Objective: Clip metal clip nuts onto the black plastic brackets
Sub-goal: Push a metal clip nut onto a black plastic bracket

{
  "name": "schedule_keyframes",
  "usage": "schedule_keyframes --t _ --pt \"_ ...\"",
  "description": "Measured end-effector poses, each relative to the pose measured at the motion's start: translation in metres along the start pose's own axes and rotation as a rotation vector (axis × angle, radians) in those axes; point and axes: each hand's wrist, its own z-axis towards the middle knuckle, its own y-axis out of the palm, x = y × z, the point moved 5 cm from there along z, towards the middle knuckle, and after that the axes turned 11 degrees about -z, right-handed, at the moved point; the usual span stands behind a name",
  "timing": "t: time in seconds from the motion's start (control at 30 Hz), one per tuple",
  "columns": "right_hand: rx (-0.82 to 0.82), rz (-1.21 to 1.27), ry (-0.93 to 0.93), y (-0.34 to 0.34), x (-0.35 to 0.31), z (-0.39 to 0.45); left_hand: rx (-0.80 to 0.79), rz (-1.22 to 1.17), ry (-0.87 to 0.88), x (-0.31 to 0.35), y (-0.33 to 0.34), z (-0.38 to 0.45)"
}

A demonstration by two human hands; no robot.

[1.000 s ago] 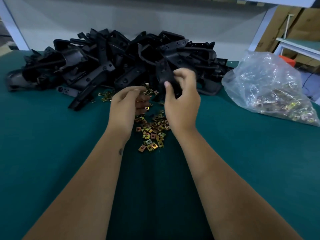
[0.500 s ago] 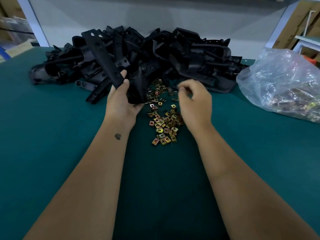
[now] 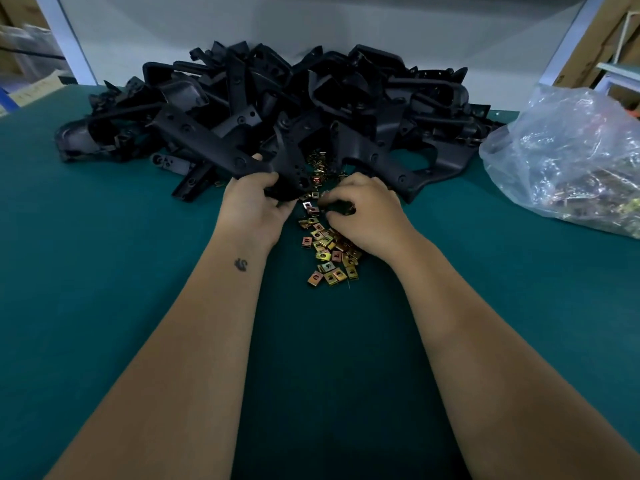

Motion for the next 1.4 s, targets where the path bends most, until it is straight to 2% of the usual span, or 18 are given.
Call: schedule_keyframes --t 0.23,0.5,0.57,0.63,0.73,1.0,1.2,1.4 --pt "0.001 -0.042 0.043 0.0 -0.008 0.0 -0.088 0.042 -0.028 -0.003 0.01 -0.008" --pt "0.034 0.207 0.084 -0.005 -0.005 -0.004 -0.07 0.07 -0.027 -0.003 0.013 -0.013" --pt "0.113 0.354 0.141 -0.009 -0.001 -0.005 -0.063 0.068 -0.023 -0.004 0.014 -0.015" --pt "0.202 0.605 0.234 -0.013 0.005 -0.005 -0.052 0.062 -0.018 -0.007 0.014 -0.016" --pt "0.254 0.923 0.326 -0.011 0.01 -0.006 -0.054 0.042 -0.024 -0.011 0.016 -0.017" --pt "0.315 1.405 0.505 0.004 0.0 0.002 -0.061 -0.014 -0.024 -0.026 0.021 -0.011" --pt "0.268 1.486 0.454 0.003 -0.004 0.002 -0.095 -0.012 -0.06 -0.022 0.019 -0.01" --pt "0.158 1.398 0.387 0.001 -0.013 -0.002 -0.102 0.048 -0.061 -0.016 0.021 -0.014"
